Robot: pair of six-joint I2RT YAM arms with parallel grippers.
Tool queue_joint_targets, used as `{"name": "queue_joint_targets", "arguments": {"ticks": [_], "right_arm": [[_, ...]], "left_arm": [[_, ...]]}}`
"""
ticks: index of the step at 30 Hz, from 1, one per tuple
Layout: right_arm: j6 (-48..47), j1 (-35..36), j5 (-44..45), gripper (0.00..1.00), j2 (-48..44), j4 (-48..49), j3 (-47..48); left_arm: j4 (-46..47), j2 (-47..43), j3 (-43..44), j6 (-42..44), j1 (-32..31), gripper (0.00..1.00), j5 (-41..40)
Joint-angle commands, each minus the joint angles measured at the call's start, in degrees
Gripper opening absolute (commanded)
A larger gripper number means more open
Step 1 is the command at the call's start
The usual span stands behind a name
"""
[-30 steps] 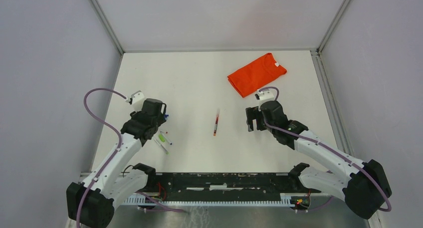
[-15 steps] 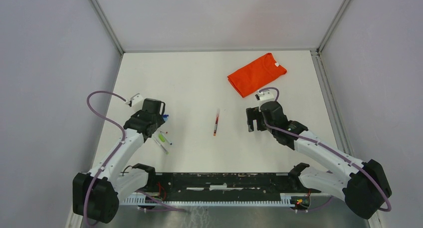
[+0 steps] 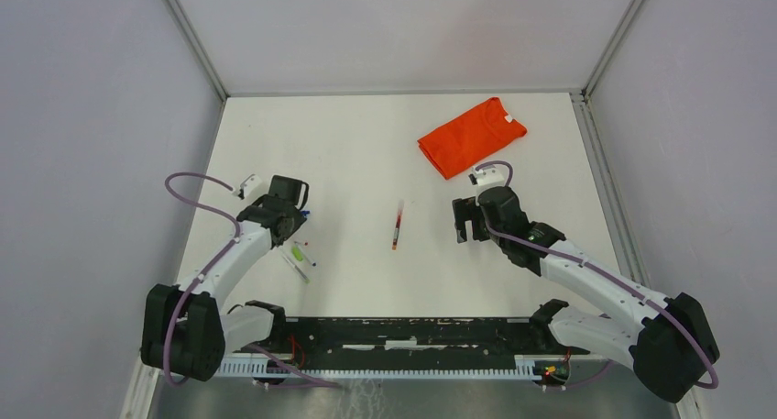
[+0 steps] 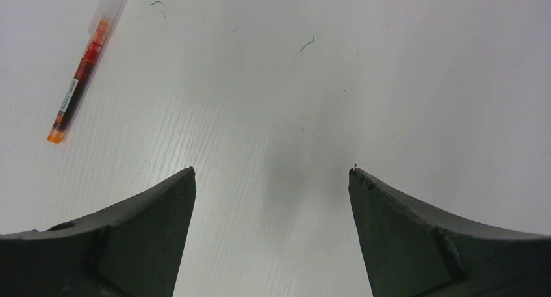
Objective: Insert the pens into the pen caps
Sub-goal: Move the pen cap to the center of the board.
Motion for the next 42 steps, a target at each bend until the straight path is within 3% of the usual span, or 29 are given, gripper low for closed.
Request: {"name": "queue_joint_targets", "arguments": {"ticks": [1,23,42], "right_arm": [[-0.73,-0.21,1.24,0.92,-0.19,1.43,0.22],[-1.60,-0.16,2.40,0.92,-0.35,0.71,0.09],[-1.86,-0.20,2.56,0.92,0.43,0.36,0.33]], "left_arm": [[2.10,2.31,3.61,-7.71,0.37,0.56,-2.38],[5.47,18.06,13.28,-7.83,1.19,0.49,-4.31],[8.63,25.28,13.42,-6.88,1.93,0.47,-0.76]]}}
